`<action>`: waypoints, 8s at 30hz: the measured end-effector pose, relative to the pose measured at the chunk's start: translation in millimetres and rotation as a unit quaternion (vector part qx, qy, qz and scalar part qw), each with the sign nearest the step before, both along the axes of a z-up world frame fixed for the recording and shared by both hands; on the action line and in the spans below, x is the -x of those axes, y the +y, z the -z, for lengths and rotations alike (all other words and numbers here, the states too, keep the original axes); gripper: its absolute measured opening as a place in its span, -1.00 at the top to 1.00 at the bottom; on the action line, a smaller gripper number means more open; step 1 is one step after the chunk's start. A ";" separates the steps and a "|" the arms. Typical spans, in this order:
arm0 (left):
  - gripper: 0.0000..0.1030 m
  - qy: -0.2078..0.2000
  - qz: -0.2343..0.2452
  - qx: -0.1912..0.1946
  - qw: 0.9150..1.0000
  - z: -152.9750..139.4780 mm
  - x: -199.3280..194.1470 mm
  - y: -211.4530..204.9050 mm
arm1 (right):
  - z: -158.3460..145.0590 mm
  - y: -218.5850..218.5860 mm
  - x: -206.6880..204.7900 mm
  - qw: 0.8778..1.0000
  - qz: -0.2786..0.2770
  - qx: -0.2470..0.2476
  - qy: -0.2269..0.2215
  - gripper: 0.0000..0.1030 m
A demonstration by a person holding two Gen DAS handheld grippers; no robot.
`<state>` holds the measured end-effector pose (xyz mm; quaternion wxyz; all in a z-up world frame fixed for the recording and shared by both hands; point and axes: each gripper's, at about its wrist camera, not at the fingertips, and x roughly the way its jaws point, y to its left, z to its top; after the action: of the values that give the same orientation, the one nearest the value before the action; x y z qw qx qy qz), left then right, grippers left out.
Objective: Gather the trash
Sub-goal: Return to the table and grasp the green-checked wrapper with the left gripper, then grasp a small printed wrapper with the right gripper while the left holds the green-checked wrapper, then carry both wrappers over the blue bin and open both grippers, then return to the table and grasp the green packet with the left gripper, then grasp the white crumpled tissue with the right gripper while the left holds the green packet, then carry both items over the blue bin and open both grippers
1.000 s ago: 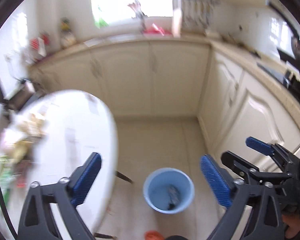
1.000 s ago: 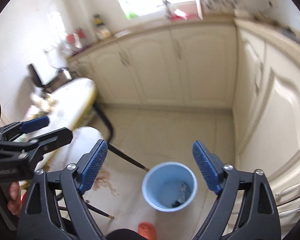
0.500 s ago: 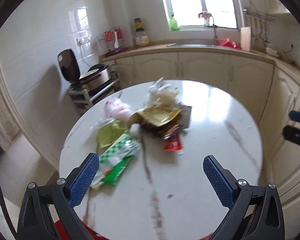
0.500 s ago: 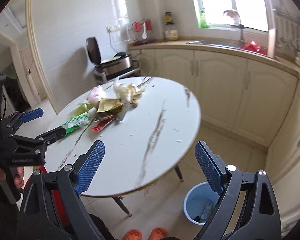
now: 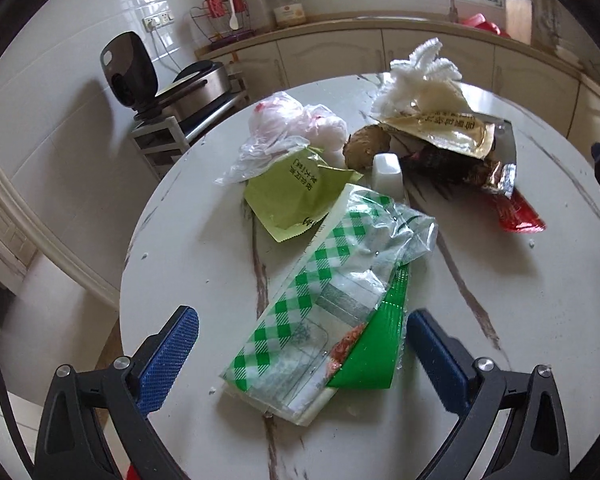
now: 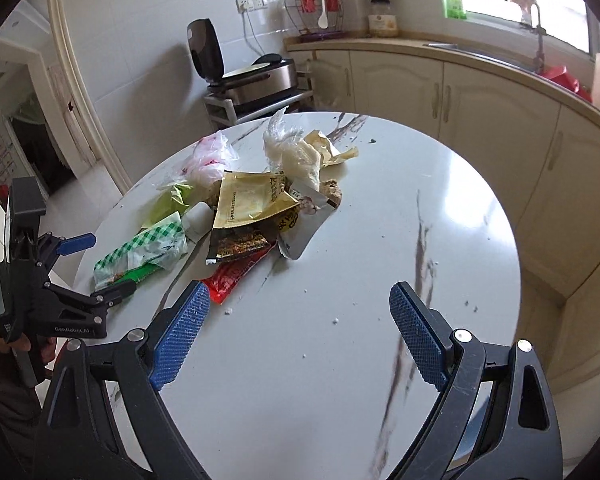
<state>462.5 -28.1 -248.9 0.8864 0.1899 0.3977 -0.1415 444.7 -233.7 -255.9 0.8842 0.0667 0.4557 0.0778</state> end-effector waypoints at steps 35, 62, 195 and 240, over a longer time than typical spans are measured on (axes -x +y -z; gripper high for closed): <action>-0.09 0.056 0.011 0.174 0.983 -39.8 31.0 29.3 | -25.7 -39.3 16.7 0.995 -0.011 -0.085 -0.046 0.96; -0.81 0.056 0.070 0.061 0.994 -27.2 103.0 -116.2 | -1.2 -113.0 98.3 0.988 0.000 -0.144 -0.053 0.96; 0.71 0.092 -0.083 0.156 0.980 -27.4 -92.0 88.6 | 50.7 -2.8 -154.3 0.996 -0.037 -0.068 0.039 0.33; 0.71 0.178 0.229 0.100 0.952 -25.0 104.8 -322.7 | 56.0 -308.4 171.3 0.969 0.221 -0.106 -0.023 -0.25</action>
<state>357.7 -350.8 -223.9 0.7595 0.1581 0.4785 -0.4114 273.4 -542.0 -311.9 0.8778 0.2571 0.3982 -0.0697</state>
